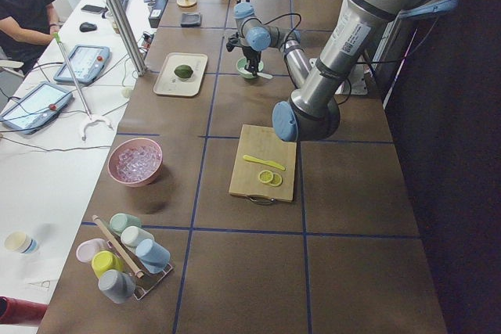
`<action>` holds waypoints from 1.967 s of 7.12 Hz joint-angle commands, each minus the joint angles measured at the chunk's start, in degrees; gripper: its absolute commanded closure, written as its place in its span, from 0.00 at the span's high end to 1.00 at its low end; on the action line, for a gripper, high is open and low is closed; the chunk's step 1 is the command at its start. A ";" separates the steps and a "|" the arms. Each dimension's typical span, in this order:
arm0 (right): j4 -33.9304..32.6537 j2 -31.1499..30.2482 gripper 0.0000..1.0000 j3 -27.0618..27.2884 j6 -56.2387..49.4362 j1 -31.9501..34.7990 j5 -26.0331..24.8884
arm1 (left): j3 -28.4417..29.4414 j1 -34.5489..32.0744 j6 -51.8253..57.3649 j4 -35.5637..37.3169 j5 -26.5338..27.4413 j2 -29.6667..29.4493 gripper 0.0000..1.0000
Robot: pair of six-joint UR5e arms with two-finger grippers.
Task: Place spoon in bowl
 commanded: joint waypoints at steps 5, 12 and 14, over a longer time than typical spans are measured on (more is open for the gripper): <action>0.00 -0.16 0.99 -0.31 -0.12 -0.05 -0.14 | 9.36 3.15 -4.43 -1.88 0.16 -8.64 0.87; -3.23 -15.53 0.99 -6.43 -47.66 18.72 8.46 | -15.76 -21.67 20.35 -0.12 -9.06 25.65 1.00; -19.76 -14.84 0.99 -7.86 -73.63 28.02 8.13 | -13.25 -35.10 40.04 0.49 -9.59 33.52 1.00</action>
